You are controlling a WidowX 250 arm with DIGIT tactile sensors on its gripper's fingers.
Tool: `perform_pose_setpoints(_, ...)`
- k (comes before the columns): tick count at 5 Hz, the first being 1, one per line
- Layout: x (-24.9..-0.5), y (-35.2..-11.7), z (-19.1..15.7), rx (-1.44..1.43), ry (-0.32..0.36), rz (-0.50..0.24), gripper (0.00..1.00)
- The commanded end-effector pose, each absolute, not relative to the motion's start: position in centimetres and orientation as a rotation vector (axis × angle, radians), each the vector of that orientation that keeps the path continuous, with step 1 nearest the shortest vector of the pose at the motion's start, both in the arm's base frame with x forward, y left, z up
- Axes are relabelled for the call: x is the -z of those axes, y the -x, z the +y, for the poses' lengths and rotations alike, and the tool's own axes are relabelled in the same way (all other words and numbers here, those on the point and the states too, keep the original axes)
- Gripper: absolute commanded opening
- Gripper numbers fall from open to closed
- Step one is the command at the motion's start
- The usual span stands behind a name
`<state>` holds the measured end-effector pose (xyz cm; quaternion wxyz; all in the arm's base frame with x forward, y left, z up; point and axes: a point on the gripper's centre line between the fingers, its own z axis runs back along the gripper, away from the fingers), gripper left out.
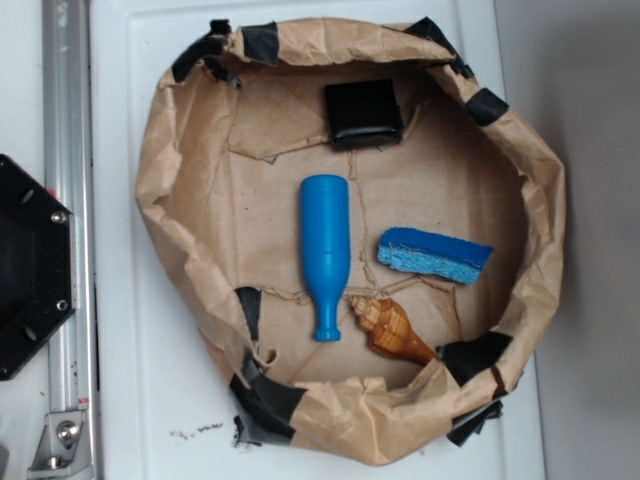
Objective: Grab the shell.
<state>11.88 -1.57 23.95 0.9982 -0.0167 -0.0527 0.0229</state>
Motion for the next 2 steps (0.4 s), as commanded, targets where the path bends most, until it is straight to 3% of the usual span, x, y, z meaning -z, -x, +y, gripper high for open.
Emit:
perform_pose_setpoints(1, -19.0, -22.1, 0.8, 0.022, 0.118, -0.245, 1.0)
perform_pose_setpoints(2, -16.9, -25.3, -0.3, 0.085, 0.143, -0.213, 1.0)
